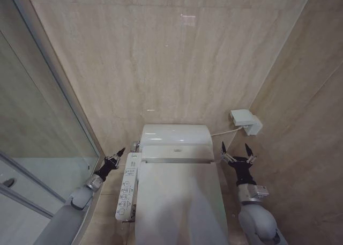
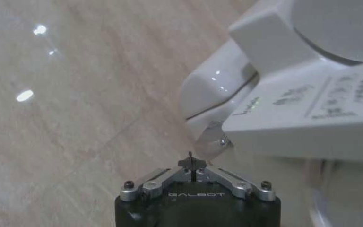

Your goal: Open the toilet lid, clean the toilet bowl with a toilet brush, close the toilet lid, and flush.

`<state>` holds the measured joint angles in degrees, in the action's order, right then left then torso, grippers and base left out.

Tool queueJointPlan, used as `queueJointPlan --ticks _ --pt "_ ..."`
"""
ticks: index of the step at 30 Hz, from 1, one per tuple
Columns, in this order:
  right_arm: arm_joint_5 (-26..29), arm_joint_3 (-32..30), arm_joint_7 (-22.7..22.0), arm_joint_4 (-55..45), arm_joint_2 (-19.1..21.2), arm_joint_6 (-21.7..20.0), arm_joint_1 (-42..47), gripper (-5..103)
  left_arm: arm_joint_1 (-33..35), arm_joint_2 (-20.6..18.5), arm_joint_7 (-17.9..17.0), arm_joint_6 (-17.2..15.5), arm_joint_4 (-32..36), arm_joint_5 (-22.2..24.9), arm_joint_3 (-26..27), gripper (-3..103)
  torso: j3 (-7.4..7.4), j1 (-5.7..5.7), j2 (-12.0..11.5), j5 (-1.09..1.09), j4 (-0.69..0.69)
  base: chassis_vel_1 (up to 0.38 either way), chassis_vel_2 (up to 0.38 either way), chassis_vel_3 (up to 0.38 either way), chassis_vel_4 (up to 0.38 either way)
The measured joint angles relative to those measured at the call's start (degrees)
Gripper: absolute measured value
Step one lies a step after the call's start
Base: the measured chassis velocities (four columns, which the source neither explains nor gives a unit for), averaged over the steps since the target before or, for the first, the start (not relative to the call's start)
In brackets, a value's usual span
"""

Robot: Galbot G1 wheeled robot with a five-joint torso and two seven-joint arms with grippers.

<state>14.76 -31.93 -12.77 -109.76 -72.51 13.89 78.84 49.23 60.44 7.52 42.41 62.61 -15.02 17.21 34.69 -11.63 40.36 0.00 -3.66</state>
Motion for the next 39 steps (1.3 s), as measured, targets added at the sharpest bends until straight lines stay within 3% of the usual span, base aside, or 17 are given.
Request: queueJointPlan --ticks 5,14,39 --pt "0.00 0.00 0.00 0.00 0.00 0.00 0.00 100 -0.42 -2.08 0.50 2.10 -0.24 -1.71 -0.13 0 0.00 0.00 0.00 0.00 0.01 0.000 0.000 0.000 0.000" --pt "0.00 0.00 0.00 0.00 0.00 0.00 0.00 100 -3.37 -3.60 0.22 3.00 -0.58 -1.83 -2.90 0 0.00 0.00 0.00 0.00 -0.02 0.000 0.000 0.000 0.000" --pt "0.00 0.00 0.00 0.00 0.00 0.00 0.00 100 -11.33 -2.93 0.52 4.44 -7.74 -1.40 -13.77 0 0.00 0.00 0.01 0.02 0.01 0.000 0.000 0.000 0.000"
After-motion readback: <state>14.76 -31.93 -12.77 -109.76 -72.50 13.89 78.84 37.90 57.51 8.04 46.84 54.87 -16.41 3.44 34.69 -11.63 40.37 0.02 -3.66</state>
